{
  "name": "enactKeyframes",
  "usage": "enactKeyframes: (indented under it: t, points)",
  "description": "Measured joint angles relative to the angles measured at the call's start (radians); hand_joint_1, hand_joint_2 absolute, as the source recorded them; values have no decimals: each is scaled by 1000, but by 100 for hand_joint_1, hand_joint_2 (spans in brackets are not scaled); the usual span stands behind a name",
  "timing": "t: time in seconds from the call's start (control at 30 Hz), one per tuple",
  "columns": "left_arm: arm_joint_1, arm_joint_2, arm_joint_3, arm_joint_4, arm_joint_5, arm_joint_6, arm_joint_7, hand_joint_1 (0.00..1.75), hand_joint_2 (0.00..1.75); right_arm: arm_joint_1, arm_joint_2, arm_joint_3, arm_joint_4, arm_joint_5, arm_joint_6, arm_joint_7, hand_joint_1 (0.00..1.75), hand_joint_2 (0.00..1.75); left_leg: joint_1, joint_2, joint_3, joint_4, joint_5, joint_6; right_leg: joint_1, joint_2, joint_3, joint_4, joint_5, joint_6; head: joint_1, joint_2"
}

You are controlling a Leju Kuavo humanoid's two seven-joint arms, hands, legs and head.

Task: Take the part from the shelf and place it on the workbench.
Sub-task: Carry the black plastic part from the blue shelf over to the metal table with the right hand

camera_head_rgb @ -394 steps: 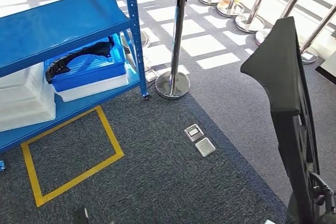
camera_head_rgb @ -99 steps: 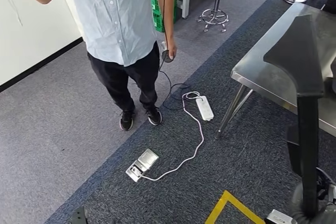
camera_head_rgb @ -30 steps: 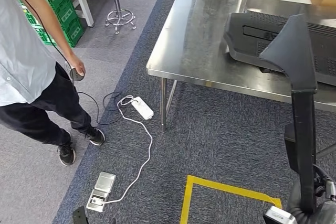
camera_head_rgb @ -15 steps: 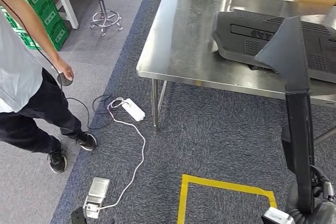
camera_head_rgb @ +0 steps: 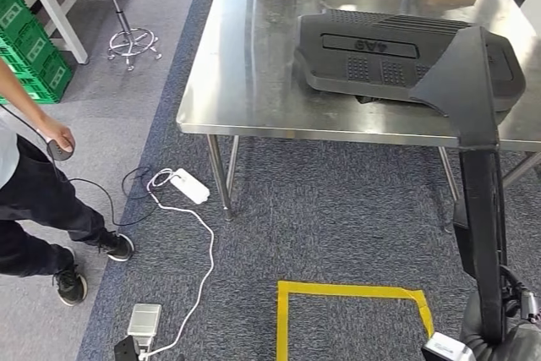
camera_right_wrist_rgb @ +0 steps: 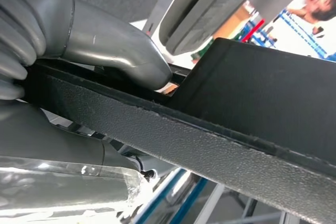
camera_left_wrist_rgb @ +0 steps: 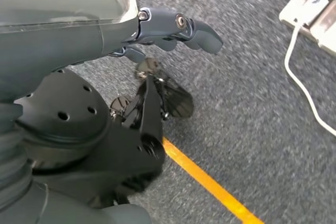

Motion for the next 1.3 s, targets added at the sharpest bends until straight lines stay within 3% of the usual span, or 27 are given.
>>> enactKeyframes:
  t: [0.07, 0.13, 0.27, 0.33, 0.53, 0.63, 0.67, 0.73, 0.8, 0.83, 0.87, 0.93, 1.0, 1.03, 1.13, 1.17, 1.23, 1.27, 1.3]
  points:
    - [-1, 0, 0, 0, -1, -2, -2, 0, 175, 0, 0, 1, 0, 3, 0, 1, 175, 175, -2, -12, 24, -59, 13, 4, 0, 10, -2, 3, -3, 10, 1, 0]
    - [-3, 1, 0, 0, 0, -10, -8, 0, 175, 1, 0, 1, 1, 10, 0, 2, 175, 175, -6, -13, 27, -69, 12, 8, -3, 14, -3, -2, -2, 21, 0, 0]
    - [-3, 0, 0, 0, 0, -44, -19, 0, 175, -3, -1, 3, 5, 18, 0, 5, 175, 175, -2, -14, 31, -85, 20, 10, 0, 11, 7, -20, 7, 0, 2, 0]
    - [-3, 1, 0, 0, 0, -62, -24, 0, 175, -5, -3, 6, 8, 18, 0, 7, 175, 175, -5, -14, 32, -84, 18, 13, -1, 10, 10, -24, 8, 0, 2, 0]
    - [-3, 4, 0, 0, 0, -82, -30, 0, 175, -7, -9, 13, 17, 35, 0, 8, 175, 175, -21, -15, 32, -81, 13, 29, -15, 8, 15, -32, 9, 40, 2, 0]
    - [-4, 4, 0, 0, 0, -83, -29, 0, 175, -10, -7, 12, 18, 54, 0, -3, 175, 175, -17, -13, 43, -88, 5, 45, -17, 2, 10, -9, 8, 52, 2, 0]
    - [-3, 4, 0, 0, 0, -83, -28, 0, 175, -13, -4, 11, 17, 63, 0, -10, 175, 175, -14, -11, 51, -90, -1, 51, -16, -9, -3, 19, 0, 55, 2, 0]
    - [-1, 3, 0, 0, 0, -84, -27, 0, 175, -21, 1, 10, 18, 81, 0, -20, 175, 175, -10, -4, 68, -92, -12, 54, -15, -36, -61, 128, -38, 59, 4, 0]
    - [2, 3, 0, 0, 0, -86, -27, 0, 175, -23, 5, 9, 20, 88, 0, -22, 175, 175, -7, 0, 84, -91, -25, 48, -17, -47, -141, 255, -76, 61, 4, 0]
    - [4, 3, 0, 0, 0, -87, -27, 0, 175, -22, 7, 8, 22, 87, 0, -22, 175, 175, -5, 1, 94, -91, -33, 43, -18, -48, -167, 285, -77, 61, 4, 0]
    - [5, 3, 0, 0, 0, -89, -27, 0, 175, -22, 8, 8, 23, 83, 0, -23, 175, 175, -2, 2, 107, -91, -43, 38, -19, -50, -174, 277, -62, 62, 4, 0]
    - [7, 3, 0, 0, 1, -91, -28, 0, 175, -22, 10, 7, 24, 73, 0, -29, 175, 175, 6, 3, 137, -92, -66, 25, -21, -56, -142, 166, 11, 65, 4, 0]
    - [5, 3, 0, 0, 0, -89, -28, 0, 175, -24, 14, 4, 24, 64, 1, -40, 175, 175, 11, 4, 161, -97, -86, 9, -15, -65, -112, 62, 62, 57, 5, 0]
    - [4, 3, 0, 0, 0, -87, -29, 0, 175, -24, 17, 3, 23, 61, 1, -43, 175, 175, 11, 6, 169, -106, -91, 0, -11, -68, -107, 38, 70, 49, 5, 0]
    - [0, 3, 0, 0, 1, -83, -29, 0, 175, -22, 23, -2, 18, 56, 0, -47, 175, 175, 10, 9, 176, -95, -67, -23, -7, -61, -88, 21, 45, 14, 5, 0]
    - [-1, 3, 0, 0, 0, -83, -29, 0, 175, -22, 25, -5, 16, 56, 0, -48, 175, 175, 10, 9, 153, -48, -45, -25, -7, -59, -71, 14, 36, 5, 4, 0]
    - [-3, 3, 0, 0, 0, -83, -29, 0, 175, -22, 30, -8, 14, 56, -1, -49, 175, 175, 7, 10, 62, 95, -25, -17, -6, -54, -31, -1, 15, -8, 0, 0]
    - [0, 3, 0, 0, -1, -83, -29, 0, 175, -23, 32, -8, 14, 56, -1, -50, 175, 175, 3, 10, 8, 159, -46, -13, -4, -52, -10, -6, 1, -14, 0, 0]
    - [3, 3, 0, 0, 0, -83, -29, 0, 175, -24, 34, -9, 15, 54, -1, -51, 175, 175, -1, 10, -38, 198, -88, -11, 0, -49, 14, -10, -15, -18, -1, 0]
